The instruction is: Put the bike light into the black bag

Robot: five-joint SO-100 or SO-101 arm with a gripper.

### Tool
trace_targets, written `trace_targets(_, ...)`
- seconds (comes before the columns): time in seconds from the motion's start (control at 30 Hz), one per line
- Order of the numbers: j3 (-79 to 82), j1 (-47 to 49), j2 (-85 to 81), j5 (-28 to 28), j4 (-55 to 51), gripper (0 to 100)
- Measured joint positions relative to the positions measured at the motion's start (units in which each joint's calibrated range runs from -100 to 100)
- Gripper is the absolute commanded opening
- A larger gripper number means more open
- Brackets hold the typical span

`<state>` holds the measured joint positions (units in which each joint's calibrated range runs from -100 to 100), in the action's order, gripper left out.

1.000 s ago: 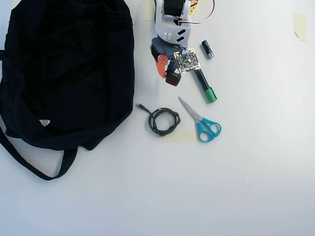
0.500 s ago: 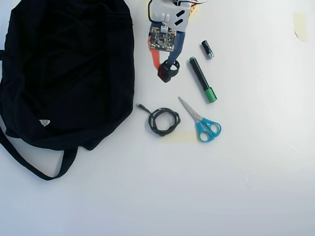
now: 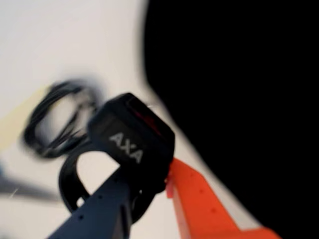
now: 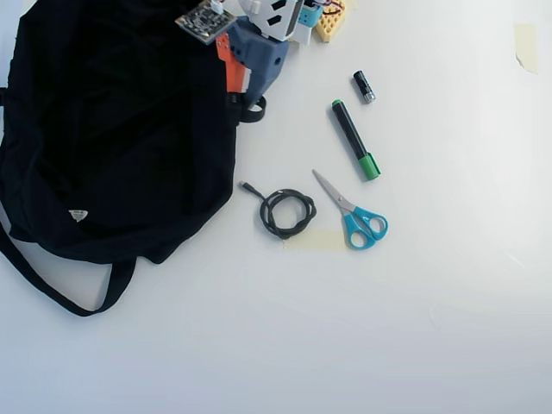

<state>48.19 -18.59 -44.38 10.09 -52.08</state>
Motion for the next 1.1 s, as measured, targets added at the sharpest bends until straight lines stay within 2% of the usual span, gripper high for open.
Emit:
trace_targets(0.27, -1.42, -13.37, 0.00, -2.49, 3.01, 2)
trace_targets(0.37, -3.77, -22.85, 1.49, -4.05, 5.41, 2)
trace_targets(0.47, -7.08, -30.20, 10.13, -4.84, 9.62, 2)
trace_targets(0.57, -22.01, -35.27, 30.64, -6.89, 11.25, 2)
trace_targets(0.7, -36.01, -36.30, 54.21, -6.94, 11.34, 2)
trace_targets(0.77, -36.79, -36.44, 56.79, -6.69, 11.25, 2)
trace_targets(0.9, -37.03, -34.46, 56.87, -4.84, 0.94, 28)
trace_targets(1.0, -37.03, -31.37, 56.37, -4.84, -1.37, 31)
trace_targets(1.07, -37.03, -30.49, 47.49, -4.84, -5.93, 33)
trace_targets(1.1, -37.19, -30.49, 40.43, -4.84, -8.84, 37)
